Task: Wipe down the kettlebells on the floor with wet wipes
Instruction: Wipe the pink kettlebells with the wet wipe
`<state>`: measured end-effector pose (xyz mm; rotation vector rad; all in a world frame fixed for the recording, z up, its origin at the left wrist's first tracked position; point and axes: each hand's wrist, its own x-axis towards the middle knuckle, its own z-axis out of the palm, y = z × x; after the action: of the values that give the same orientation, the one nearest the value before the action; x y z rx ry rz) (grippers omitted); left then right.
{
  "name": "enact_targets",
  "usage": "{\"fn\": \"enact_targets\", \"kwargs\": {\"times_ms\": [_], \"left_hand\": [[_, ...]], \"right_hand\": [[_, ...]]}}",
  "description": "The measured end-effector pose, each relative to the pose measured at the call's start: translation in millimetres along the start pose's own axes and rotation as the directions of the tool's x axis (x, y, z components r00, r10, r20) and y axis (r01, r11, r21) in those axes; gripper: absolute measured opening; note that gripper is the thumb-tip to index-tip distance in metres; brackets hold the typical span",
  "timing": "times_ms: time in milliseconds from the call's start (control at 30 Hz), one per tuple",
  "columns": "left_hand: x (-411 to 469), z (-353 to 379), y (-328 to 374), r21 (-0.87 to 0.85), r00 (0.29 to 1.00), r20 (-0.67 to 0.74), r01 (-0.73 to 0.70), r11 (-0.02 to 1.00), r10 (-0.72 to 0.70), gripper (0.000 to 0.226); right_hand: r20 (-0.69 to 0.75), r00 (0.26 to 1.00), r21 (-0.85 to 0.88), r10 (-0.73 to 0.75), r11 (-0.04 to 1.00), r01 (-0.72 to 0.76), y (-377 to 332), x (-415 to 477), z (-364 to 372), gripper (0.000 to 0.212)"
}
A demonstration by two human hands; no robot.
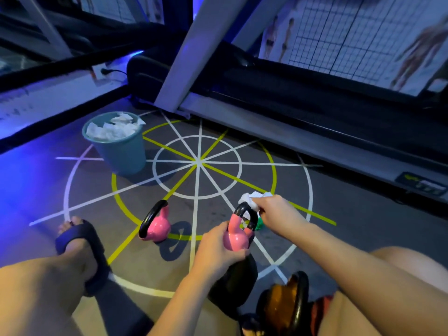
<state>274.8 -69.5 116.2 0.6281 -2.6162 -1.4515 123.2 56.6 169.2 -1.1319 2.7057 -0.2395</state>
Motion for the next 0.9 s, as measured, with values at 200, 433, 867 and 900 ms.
{"fn": "enact_targets", "kwargs": {"times_ms": [200,433,867,900], "left_hand": [[-1,-2,-4,-0.046,0.999,-0.019,0.027,0.999,-0.028,0.045],[-4,-3,-4,-0.07,0.997,-0.044,0.068,0.995,-0.071,0.045],[-15,3,18,-0.253,0.999,0.031,-0.015,0.967,0.023,0.055],[-15,4,18,-0.277,0.999,0.013,-0.035,0.96,0.04,0.05]], "right_hand": [[0.144,0.985,0.145,0.097,0.982,-0.118,1,12,8,0.022],[0.19,0.98,0.077,0.065,0.994,-0.081,-6,18,9,0.022],[0.11,0.965,-0.061,-0.237,0.968,0.245,-11,-7,-36,0.009],[0.109,0.964,-0.07,-0.244,0.965,0.253,-10,-11,-34,0.011]]}}
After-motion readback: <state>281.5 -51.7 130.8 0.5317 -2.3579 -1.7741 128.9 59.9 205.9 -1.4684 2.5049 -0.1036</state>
